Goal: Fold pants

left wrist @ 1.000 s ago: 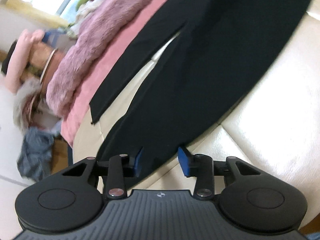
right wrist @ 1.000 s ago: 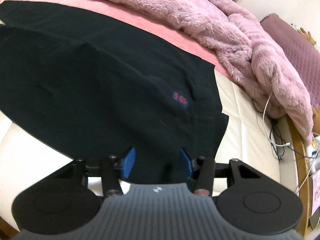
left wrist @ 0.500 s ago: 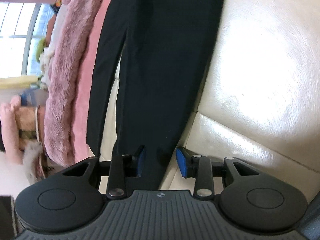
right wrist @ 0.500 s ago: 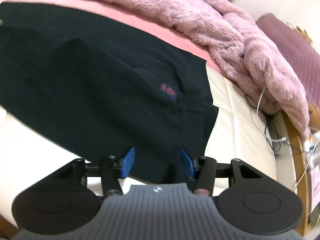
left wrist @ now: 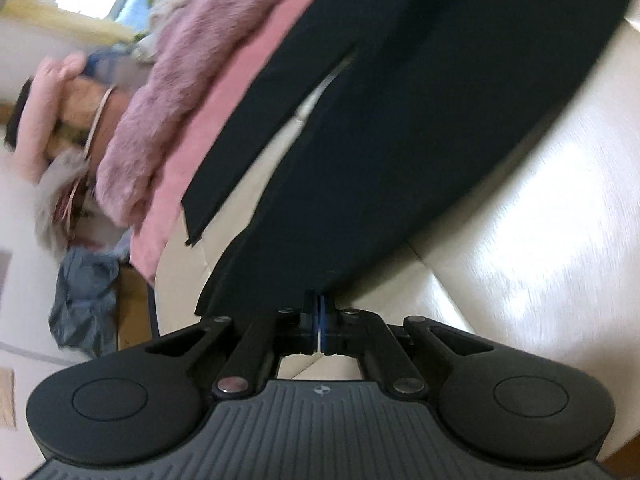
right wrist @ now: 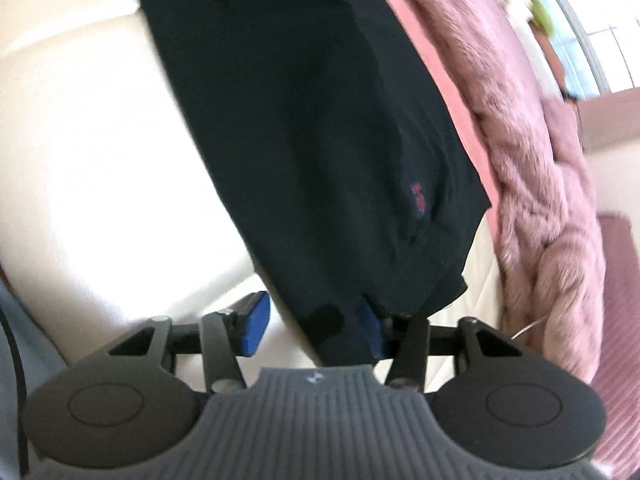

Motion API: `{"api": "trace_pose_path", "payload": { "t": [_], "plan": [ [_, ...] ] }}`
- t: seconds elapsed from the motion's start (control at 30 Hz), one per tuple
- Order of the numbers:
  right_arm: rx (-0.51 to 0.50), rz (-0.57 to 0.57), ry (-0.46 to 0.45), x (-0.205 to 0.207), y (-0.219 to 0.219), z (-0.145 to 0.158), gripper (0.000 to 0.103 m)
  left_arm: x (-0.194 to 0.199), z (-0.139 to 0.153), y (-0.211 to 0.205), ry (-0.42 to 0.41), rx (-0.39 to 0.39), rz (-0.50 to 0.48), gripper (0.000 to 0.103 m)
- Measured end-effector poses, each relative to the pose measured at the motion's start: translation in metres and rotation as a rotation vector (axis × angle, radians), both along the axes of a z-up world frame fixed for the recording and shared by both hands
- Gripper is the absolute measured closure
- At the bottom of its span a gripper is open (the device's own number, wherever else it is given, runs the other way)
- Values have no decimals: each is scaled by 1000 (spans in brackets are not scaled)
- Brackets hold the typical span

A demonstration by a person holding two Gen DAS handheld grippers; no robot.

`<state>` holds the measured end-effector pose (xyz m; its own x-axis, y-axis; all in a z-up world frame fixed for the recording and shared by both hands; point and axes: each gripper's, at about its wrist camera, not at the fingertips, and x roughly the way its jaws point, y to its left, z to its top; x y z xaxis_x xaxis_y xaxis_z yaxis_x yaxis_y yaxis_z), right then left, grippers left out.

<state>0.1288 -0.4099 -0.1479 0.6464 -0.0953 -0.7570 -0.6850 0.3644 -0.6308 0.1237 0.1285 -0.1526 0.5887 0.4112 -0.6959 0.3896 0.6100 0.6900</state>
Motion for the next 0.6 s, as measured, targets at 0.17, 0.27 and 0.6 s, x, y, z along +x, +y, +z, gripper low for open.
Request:
{"api": "trace_pose_path", "payload": {
  "t": [0.17,0.27,0.6],
  "plan": [
    [-89,-6,-19,-2,-8,-11,101,7,12,-1,-80,-15,40,103],
    [-37,-55,-75,-3,-13,-6,103,7,26,-4,-126,-29,64,103],
    [166,-209,-284,50,-13,84,103,66,90,-8,-259,-95,141,103]
  ]
}}
